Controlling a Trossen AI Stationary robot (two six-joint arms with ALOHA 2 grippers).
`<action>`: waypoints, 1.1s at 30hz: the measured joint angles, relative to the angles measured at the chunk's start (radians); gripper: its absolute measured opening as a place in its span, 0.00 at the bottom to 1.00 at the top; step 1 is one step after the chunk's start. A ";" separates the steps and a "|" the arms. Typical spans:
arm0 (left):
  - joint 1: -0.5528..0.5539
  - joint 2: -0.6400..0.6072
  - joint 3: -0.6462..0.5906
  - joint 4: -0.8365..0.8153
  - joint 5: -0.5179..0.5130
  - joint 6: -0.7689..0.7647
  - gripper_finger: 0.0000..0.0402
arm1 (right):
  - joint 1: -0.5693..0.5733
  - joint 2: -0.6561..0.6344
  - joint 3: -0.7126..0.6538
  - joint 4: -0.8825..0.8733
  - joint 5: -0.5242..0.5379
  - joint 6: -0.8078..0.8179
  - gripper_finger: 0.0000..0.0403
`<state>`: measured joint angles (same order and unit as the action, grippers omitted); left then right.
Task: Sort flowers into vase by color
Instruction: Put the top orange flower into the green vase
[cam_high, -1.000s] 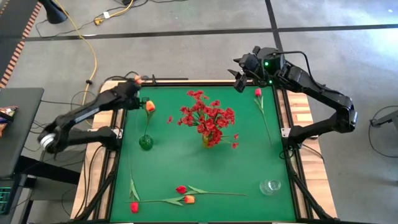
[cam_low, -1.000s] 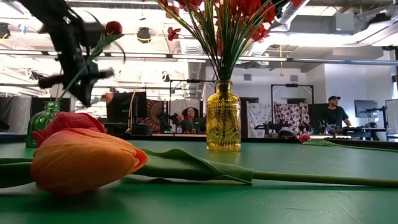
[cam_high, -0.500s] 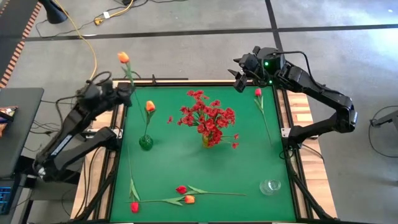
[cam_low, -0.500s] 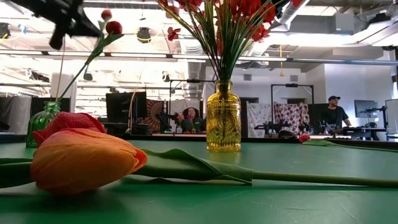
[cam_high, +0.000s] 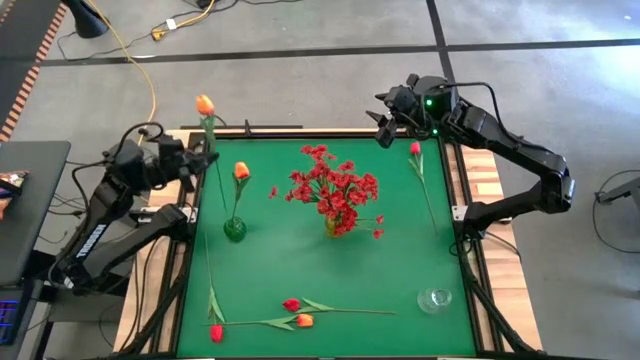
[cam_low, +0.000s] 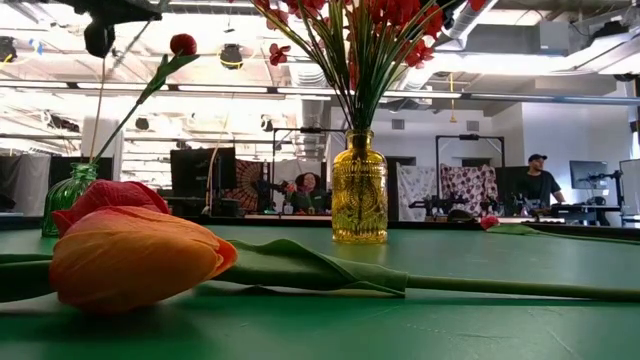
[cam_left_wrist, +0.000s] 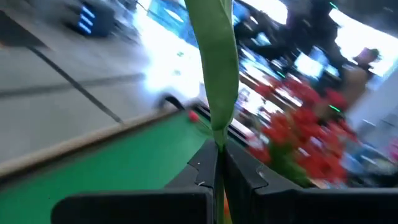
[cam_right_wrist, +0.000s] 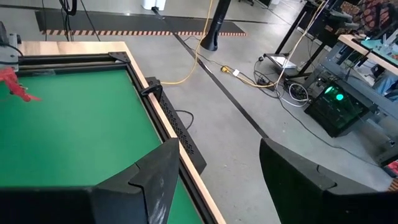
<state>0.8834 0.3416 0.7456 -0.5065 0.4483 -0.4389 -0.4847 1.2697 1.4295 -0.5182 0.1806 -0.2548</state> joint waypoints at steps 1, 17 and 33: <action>0.000 -0.001 0.000 -0.013 0.032 -0.002 0.00 | 0.001 0.000 0.000 0.000 0.000 0.000 0.62; 0.000 -0.010 0.000 -0.033 0.293 0.110 0.00 | 0.001 0.000 0.000 0.000 0.000 0.022 0.62; 0.000 -0.167 -0.107 0.145 0.247 -0.004 0.00 | 0.000 0.000 0.000 0.002 0.000 0.018 0.62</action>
<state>0.8829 0.1750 0.6383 -0.3612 0.6957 -0.4432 -0.4847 1.2697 1.4296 -0.5163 0.1806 -0.2372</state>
